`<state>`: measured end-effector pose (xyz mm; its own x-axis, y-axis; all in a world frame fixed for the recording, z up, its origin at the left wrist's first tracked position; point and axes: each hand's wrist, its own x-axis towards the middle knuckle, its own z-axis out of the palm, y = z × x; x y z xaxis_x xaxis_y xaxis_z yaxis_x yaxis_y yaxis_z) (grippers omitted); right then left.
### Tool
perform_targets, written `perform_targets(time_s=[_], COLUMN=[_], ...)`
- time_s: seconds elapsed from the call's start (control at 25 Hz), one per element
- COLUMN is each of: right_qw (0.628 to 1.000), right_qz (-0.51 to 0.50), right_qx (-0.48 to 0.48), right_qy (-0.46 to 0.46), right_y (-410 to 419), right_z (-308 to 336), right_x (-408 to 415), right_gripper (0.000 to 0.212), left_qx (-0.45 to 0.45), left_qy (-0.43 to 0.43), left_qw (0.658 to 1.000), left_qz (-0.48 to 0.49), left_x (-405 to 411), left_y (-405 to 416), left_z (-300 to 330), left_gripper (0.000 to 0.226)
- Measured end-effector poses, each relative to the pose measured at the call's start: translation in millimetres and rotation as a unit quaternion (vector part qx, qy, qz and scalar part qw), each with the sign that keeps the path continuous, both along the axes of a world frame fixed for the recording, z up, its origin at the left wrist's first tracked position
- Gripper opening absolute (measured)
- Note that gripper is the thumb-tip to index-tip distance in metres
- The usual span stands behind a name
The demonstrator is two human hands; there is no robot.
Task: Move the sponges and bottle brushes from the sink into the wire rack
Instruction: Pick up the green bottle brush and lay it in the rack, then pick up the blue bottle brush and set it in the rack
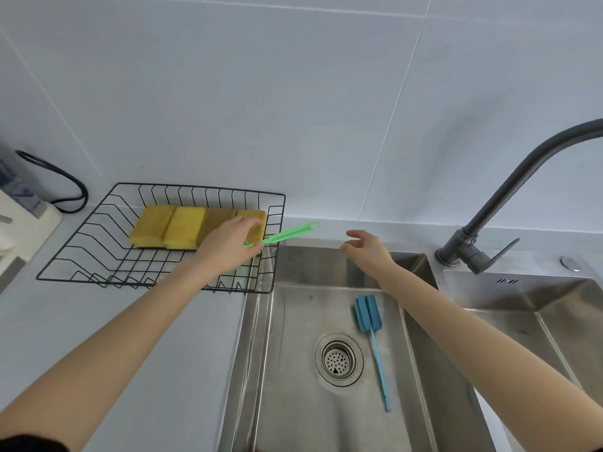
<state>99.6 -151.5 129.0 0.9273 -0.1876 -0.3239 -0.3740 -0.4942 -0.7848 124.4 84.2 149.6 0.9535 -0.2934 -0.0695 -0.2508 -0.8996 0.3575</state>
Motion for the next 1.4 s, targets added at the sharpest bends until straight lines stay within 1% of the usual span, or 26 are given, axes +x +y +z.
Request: perform_targets(time_s=[0.12,0.24,0.52,0.76,0.96,1.12,1.4], right_qw=[0.999,0.997,0.99,0.979,0.972,0.965,0.957], right_qz=[0.01,0.0,-0.041,-0.055,-0.039,-0.035,-0.008], right_qx=[-0.052,-0.077,-0.082,-0.07,-0.069,-0.077,-0.109], right_qy=[0.009,0.023,0.111,0.183,0.22,0.247,0.268], right_y=[-18.6,-39.1,-79.6,-91.6,-94.7,-90.4,-84.5], right_z=[-2.5,-16.8,-75.2,-126.6,-163.3,-186.1,-214.1], right_x=[-23.2,-45.2,-81.4,-101.9,-109.4,-111.3,-107.7], right_gripper=[0.044,0.044,0.044,0.044,0.042,0.041,0.03], left_qx=[-0.026,-0.034,0.036,0.064,0.083,0.122,0.172], left_qy=[-0.013,-0.003,0.047,0.093,0.111,0.134,0.124], left_qw=[0.998,0.992,0.97,0.96,0.955,0.941,0.925], left_qz=[-0.061,-0.121,-0.235,-0.258,-0.262,-0.286,-0.314], left_x=[-11.5,-25.7,-45.8,-43.0,-34.9,-33.6,-25.2], left_y=[-29.2,-61.7,-127.7,-157.6,-177.3,-190.3,-207.8], left_z=[7.4,0.4,-54.5,-102.1,-135.0,-165.0,-201.5], left_gripper=[0.042,0.039,0.047,0.054,0.057,0.061,0.064])
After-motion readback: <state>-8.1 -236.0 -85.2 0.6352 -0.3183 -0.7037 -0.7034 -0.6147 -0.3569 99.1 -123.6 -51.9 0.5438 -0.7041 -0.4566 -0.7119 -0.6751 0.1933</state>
